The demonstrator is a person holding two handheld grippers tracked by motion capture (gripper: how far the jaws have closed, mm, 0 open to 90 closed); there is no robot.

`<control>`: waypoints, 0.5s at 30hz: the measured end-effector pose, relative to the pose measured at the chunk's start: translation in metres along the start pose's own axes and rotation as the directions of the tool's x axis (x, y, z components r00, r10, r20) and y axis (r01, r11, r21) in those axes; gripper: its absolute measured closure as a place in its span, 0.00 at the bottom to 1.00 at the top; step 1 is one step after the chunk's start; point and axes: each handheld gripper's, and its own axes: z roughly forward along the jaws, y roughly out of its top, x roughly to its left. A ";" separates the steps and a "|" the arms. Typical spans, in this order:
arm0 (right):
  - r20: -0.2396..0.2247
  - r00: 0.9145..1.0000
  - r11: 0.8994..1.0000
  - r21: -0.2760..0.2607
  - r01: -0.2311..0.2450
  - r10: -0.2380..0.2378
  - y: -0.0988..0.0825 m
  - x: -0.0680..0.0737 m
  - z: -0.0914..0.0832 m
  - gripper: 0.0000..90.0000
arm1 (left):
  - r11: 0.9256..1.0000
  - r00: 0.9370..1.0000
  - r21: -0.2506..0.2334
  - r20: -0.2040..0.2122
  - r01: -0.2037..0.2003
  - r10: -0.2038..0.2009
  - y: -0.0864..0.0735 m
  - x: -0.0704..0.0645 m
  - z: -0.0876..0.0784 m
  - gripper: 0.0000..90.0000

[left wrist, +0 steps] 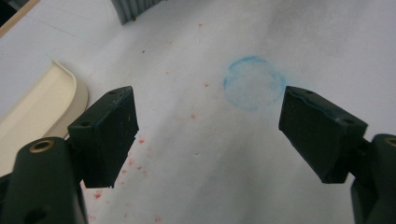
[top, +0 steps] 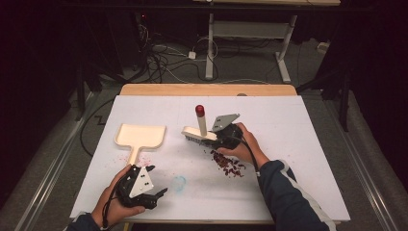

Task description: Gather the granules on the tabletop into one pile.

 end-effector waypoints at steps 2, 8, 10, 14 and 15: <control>-0.008 1.000 1.000 0.012 0.010 -0.009 -0.004 0.000 -0.007 0.75 | 1.000 1.000 0.001 0.000 -0.003 0.003 0.000 0.000 0.000 0.21; -0.032 0.999 0.999 0.034 0.035 -0.034 -0.017 0.003 -0.027 0.75 | 1.000 1.000 0.017 0.009 -0.008 0.008 0.000 -0.001 0.002 0.21; -0.035 0.999 0.999 0.032 0.033 -0.032 -0.019 0.005 -0.032 0.75 | 1.000 1.000 0.015 0.010 -0.009 0.009 0.001 -0.002 0.002 0.21; -0.020 0.999 0.999 0.019 0.036 -0.035 -0.021 0.007 -0.041 0.75 | 1.000 1.000 0.012 0.007 -0.007 0.007 0.001 -0.001 0.002 0.21; -0.011 0.999 0.999 0.003 0.036 -0.036 -0.020 0.007 -0.042 0.75 | 1.000 1.000 0.012 0.009 -0.006 0.006 0.001 -0.001 0.002 0.21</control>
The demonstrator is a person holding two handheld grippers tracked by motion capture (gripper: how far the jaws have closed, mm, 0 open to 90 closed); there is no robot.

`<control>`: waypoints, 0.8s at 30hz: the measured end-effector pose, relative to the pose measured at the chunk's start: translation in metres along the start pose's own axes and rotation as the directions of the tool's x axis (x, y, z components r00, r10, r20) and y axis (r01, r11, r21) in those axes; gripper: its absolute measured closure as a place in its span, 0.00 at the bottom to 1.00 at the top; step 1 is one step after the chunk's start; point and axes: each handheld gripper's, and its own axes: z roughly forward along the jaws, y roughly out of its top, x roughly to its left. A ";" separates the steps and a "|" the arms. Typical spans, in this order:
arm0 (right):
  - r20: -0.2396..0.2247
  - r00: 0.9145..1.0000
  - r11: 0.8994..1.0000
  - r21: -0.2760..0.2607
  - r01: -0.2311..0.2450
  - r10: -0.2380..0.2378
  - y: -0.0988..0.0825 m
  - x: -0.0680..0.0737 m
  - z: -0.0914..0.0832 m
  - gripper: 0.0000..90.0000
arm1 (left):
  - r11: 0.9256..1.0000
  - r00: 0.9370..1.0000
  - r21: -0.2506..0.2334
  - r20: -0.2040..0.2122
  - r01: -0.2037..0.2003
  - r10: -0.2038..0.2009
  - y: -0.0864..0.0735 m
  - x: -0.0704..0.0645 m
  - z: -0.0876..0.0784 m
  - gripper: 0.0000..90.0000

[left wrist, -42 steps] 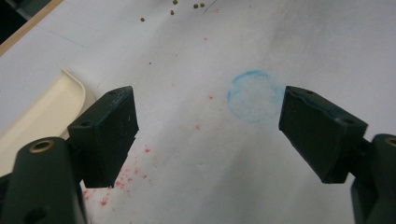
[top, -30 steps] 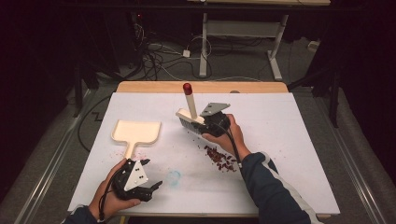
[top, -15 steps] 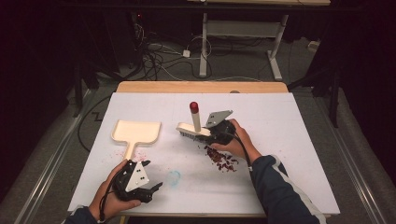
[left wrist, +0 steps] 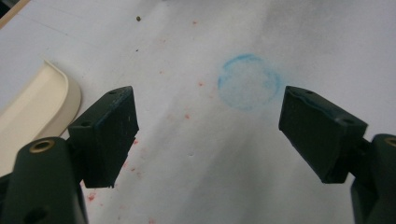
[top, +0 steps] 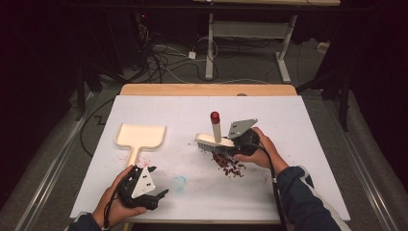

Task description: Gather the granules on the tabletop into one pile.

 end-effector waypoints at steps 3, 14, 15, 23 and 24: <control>0.015 1.000 0.999 -0.028 -0.019 0.020 0.005 0.001 -0.005 0.75 | 1.000 1.000 0.001 -0.003 -0.001 0.001 0.000 0.000 0.000 0.21; 0.062 0.996 0.994 -0.093 -0.051 0.057 0.051 0.013 0.010 0.75 | 1.000 1.000 -0.009 -0.006 0.005 -0.005 0.000 0.001 -0.001 0.21; 0.069 0.996 0.995 -0.085 -0.051 0.057 0.054 0.014 0.015 0.75 | 1.000 1.000 -0.008 -0.006 0.004 -0.004 0.000 0.001 -0.001 0.21; 0.079 0.996 0.999 0.011 -0.033 0.032 0.057 0.017 0.048 0.75 | 1.000 1.000 -0.010 -0.006 0.004 -0.004 -0.001 0.001 -0.002 0.21; 0.076 0.997 0.999 0.022 -0.035 0.033 0.055 0.018 0.049 0.75 | 1.000 1.000 -0.009 -0.005 0.003 -0.003 -0.001 0.001 -0.002 0.21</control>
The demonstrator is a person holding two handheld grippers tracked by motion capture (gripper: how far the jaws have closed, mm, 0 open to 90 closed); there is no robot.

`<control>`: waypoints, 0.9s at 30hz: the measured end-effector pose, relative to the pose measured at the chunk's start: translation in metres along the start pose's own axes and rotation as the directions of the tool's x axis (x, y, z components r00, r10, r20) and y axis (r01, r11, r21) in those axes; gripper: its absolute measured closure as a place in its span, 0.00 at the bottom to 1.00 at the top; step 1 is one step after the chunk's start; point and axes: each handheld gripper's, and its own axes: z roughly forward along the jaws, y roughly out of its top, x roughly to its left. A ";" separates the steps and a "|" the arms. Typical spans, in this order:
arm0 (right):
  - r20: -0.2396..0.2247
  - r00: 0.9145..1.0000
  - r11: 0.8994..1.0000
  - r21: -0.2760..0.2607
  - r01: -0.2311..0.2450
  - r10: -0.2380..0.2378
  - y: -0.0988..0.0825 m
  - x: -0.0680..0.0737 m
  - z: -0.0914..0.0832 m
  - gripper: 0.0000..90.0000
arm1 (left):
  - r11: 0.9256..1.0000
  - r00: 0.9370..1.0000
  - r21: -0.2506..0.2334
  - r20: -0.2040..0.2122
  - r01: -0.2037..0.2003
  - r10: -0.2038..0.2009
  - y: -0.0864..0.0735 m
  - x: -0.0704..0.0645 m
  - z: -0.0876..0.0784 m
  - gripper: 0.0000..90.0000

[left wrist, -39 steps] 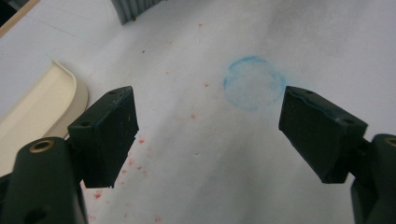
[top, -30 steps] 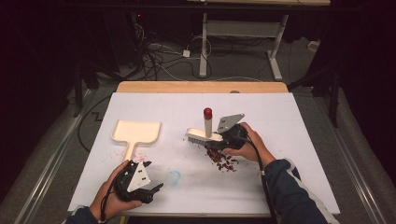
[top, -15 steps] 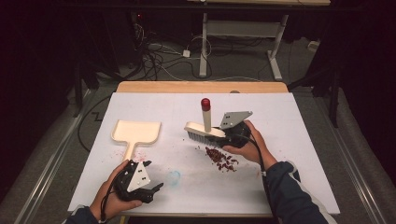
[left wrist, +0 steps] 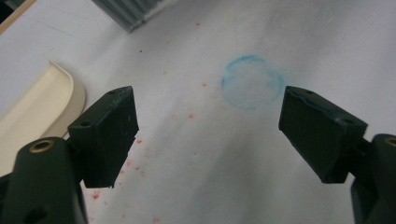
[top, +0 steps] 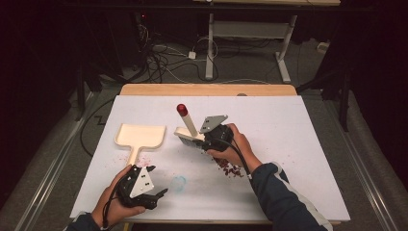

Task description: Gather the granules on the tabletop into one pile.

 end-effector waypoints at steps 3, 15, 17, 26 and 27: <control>-0.014 1.000 1.000 0.006 -0.001 0.001 -0.006 0.000 -0.002 0.75 | 1.000 1.000 0.004 0.001 -0.005 0.005 0.000 0.000 0.001 0.21; -0.015 0.999 0.997 0.072 -0.027 0.028 -0.035 -0.001 -0.052 0.75 | 1.000 1.000 0.017 0.007 -0.009 0.009 0.002 -0.002 0.003 0.21; -0.016 0.999 0.997 0.073 -0.039 0.041 -0.040 -0.001 -0.062 0.75 | 1.000 1.000 0.014 0.007 -0.005 0.005 0.002 -0.002 0.003 0.21; 0.012 0.994 0.994 -0.026 -0.108 0.109 -0.049 -0.002 -0.094 0.75 | 1.000 1.000 0.011 -0.002 -0.005 0.005 0.003 -0.001 0.003 0.21; 0.017 0.993 0.992 -0.036 -0.117 0.118 -0.047 -0.002 -0.094 0.75 | 1.000 1.000 0.010 -0.002 -0.005 0.005 0.003 0.000 0.003 0.21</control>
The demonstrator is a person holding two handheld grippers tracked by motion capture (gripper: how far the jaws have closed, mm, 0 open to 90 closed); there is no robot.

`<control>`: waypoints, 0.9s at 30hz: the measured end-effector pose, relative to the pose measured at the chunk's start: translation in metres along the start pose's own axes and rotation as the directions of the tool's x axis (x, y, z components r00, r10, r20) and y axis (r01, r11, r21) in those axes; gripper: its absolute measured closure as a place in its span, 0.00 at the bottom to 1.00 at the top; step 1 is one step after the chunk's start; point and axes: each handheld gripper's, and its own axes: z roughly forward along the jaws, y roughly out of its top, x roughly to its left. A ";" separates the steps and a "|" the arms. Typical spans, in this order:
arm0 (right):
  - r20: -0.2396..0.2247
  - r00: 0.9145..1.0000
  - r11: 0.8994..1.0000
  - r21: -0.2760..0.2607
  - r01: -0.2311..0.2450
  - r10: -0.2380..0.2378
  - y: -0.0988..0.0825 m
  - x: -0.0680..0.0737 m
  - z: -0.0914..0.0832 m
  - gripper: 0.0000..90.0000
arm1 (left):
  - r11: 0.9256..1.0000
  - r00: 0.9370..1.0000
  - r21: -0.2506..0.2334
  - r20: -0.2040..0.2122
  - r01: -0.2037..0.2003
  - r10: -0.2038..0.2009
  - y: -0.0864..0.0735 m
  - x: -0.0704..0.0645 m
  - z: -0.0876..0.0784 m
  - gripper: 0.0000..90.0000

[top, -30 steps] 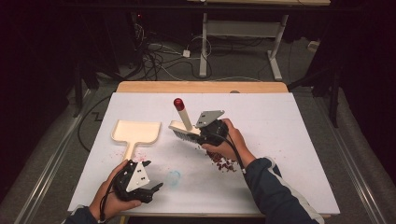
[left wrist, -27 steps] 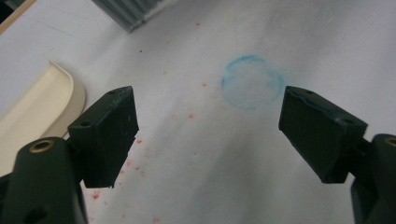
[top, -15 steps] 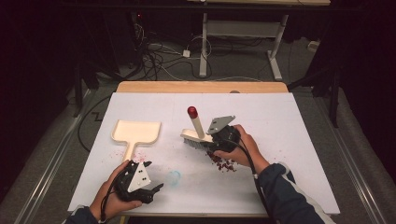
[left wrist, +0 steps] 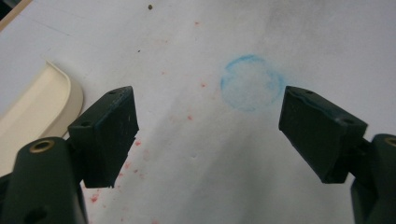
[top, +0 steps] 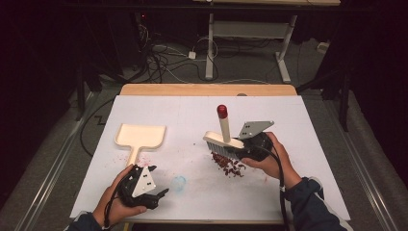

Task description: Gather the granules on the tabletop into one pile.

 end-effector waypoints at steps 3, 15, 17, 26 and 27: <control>0.006 1.000 0.999 -0.040 -0.005 0.006 0.008 0.004 0.005 0.75 | 1.000 1.000 0.002 0.000 -0.001 0.001 0.000 0.001 0.000 0.21; 0.052 0.999 1.000 0.017 -0.004 0.003 0.042 0.012 0.078 0.75 | 1.000 1.000 0.001 0.001 -0.004 0.004 -0.002 0.002 -0.001 0.21; 0.043 0.999 0.999 0.050 0.008 -0.011 0.041 0.011 0.086 0.75 | 1.000 1.000 0.004 0.004 -0.003 0.003 -0.002 0.002 -0.001 0.21; 0.010 1.000 0.994 0.113 -0.013 0.012 0.025 0.007 0.062 0.75 | 1.000 1.000 0.012 0.003 -0.011 0.011 -0.002 0.001 0.000 0.21; 0.007 1.000 0.992 0.124 -0.014 0.013 0.023 0.006 0.056 0.75 | 1.000 1.000 0.016 0.000 -0.014 0.014 -0.001 0.000 0.000 0.21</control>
